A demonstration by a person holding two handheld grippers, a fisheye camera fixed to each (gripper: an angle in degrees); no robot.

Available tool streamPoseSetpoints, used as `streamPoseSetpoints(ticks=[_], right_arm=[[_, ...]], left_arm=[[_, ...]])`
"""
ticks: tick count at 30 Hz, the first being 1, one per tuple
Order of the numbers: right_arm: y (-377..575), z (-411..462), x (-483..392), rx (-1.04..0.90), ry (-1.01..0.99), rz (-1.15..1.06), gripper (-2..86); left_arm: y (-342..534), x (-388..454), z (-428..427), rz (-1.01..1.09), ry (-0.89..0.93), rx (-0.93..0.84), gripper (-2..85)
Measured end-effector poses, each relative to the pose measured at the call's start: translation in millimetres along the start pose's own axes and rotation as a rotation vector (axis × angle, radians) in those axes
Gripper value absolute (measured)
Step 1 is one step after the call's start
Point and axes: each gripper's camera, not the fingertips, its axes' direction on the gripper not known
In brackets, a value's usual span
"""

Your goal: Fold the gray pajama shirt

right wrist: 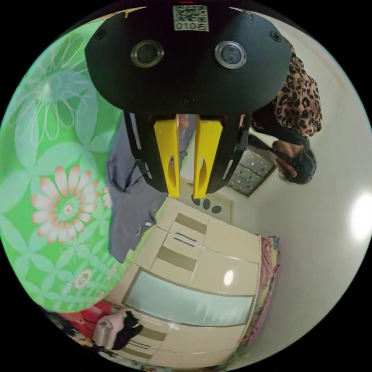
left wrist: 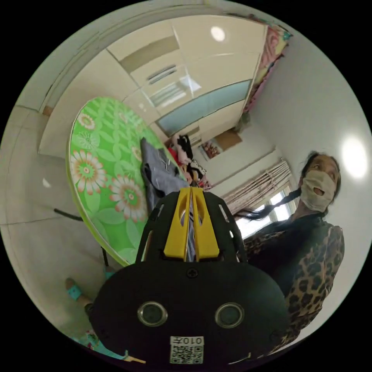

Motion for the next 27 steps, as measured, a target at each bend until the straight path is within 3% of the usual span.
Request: streamPoseSetpoints(ticks=[4,7,9,10,12,15,18,21,25,27], right_arm=[[-8,-12,-58,-0.054,0.014,-0.243,5.8],[21,-40,-114,-0.038,0.076,-0.53,5.9],[53,-62,-130,0.008,0.081,-0.641,6.9],[76,-75,-131,0.021,0.026,-0.687,8.0],[107,-91,-123,-0.024,-0.061,-0.68,9.1],[155,-128,-107,-0.02,-0.088,-0.492,11.8],[203,-162,-97,-0.081,0.149,-0.337,16.8],[249,-195,-67,-0.044,0.294,-0.152,20.4],[285,-191,-1,-0.122,0.128,0.043,22.5],[290,-175,19,-0.138,0.032,0.077,22.8]], left_arm=[[27,48,-13,0.218,-0.118,0.039,-0.1],[79,128,-36,0.55,-0.307,0.127,0.3],[155,170,-54,0.73,-0.508,0.32,0.9],[173,170,-57,0.73,-0.504,0.367,1.4],[217,134,-59,0.591,-0.364,0.342,3.2],[257,82,-57,0.34,-0.329,0.287,6.7],[280,40,-53,0.186,-0.239,0.128,11.8],[309,5,-59,0.061,-0.236,0.161,13.3],[337,-47,-54,-0.063,-0.192,0.186,13.8],[348,-87,-42,-0.14,-0.056,0.182,13.8]])
